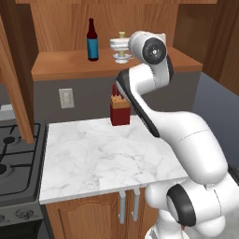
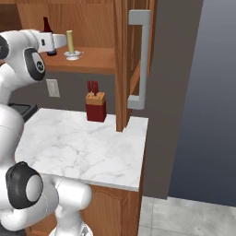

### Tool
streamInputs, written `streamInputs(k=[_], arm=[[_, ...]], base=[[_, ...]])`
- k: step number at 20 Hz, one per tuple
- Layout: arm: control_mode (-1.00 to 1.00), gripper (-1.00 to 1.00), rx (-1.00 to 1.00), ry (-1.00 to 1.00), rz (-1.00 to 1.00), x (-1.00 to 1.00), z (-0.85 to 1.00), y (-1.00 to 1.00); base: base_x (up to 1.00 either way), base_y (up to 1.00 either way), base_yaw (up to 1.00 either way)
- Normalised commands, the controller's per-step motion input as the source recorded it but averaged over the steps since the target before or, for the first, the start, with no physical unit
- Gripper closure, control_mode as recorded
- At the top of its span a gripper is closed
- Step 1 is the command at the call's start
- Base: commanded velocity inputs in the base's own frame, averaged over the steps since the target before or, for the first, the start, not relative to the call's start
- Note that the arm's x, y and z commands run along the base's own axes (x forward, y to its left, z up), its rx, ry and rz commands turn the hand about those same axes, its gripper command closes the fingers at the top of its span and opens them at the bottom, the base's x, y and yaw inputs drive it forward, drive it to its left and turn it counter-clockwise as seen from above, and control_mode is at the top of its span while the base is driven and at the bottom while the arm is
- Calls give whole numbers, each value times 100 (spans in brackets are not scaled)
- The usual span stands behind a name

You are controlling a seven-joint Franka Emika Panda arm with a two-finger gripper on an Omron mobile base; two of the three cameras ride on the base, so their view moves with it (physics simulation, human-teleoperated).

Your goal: Get the candle and the beer from the cabinet and move them to the dining counter.

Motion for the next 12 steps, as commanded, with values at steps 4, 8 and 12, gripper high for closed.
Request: streamInputs(k=[4, 8, 12], arm=[[-100, -100, 11, 4, 0, 19, 0, 0], [-100, -100, 11, 5, 0, 23, 0, -1], [-100, -100, 2, 5, 0, 23, 0, 0]], base=[[0, 0, 0], [0, 0, 0], [0, 0, 0]])
